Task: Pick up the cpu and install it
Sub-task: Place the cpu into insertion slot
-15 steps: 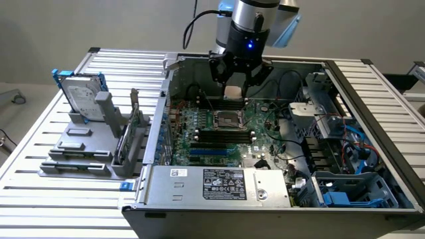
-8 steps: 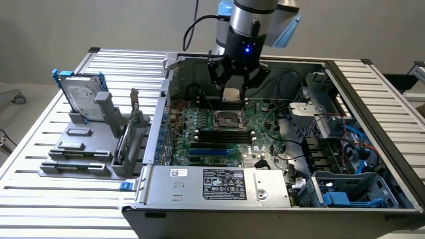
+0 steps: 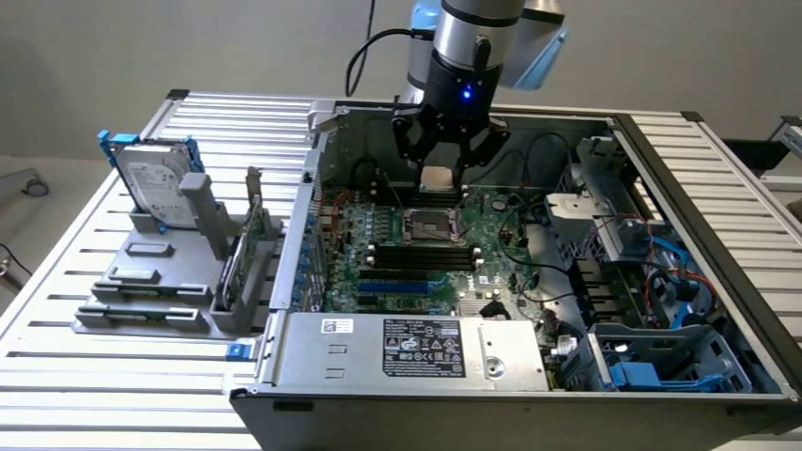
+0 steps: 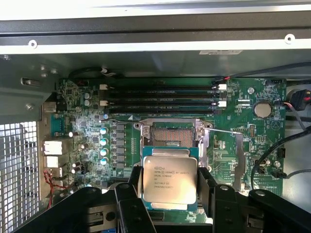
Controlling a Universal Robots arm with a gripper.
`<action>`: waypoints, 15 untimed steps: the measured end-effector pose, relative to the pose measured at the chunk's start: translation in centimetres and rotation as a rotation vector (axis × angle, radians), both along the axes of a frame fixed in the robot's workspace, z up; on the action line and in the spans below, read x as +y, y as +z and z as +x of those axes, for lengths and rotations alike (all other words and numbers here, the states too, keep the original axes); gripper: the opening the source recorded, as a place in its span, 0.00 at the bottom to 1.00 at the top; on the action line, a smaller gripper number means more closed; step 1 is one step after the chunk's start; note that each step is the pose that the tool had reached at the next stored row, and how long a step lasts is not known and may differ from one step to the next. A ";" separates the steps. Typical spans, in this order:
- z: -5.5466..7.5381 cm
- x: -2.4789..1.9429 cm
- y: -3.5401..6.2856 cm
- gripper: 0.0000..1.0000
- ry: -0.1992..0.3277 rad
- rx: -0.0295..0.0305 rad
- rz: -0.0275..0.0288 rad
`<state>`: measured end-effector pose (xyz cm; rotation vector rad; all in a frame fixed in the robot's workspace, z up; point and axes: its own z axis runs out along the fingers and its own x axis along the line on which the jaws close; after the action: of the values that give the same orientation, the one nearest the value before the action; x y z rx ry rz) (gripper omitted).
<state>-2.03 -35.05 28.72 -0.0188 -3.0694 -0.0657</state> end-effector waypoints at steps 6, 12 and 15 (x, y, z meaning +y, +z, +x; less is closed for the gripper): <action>0.0 0.00 0.00 0.55 0.000 0.0000 0.0001; 0.0 0.00 -0.02 0.55 -0.070 -0.0001 0.0010; 0.0 0.00 -0.02 0.55 -0.121 0.0000 0.0012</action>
<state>-2.02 -35.05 28.70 -0.2041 -3.0652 -0.0742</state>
